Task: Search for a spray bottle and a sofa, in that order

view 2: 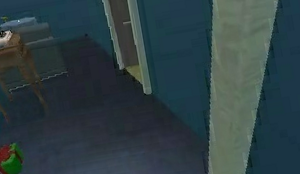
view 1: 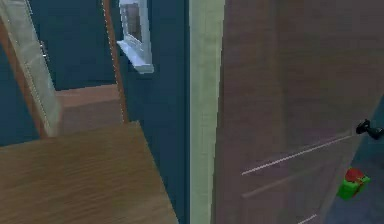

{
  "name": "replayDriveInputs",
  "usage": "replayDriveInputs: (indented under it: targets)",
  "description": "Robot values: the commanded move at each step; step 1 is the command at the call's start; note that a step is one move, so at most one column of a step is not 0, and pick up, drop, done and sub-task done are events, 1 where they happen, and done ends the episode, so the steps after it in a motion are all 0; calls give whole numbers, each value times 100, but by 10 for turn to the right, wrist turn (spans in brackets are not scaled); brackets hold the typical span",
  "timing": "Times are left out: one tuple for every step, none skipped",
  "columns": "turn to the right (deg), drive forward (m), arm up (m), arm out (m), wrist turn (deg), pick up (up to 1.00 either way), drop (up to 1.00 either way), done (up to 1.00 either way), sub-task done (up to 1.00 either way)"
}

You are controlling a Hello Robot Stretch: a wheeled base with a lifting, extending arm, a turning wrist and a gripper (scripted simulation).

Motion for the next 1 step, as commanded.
replayDriveInputs:
  targets:
    - [450, 0, 0, 0, 0, 0, 0, 0, 0]
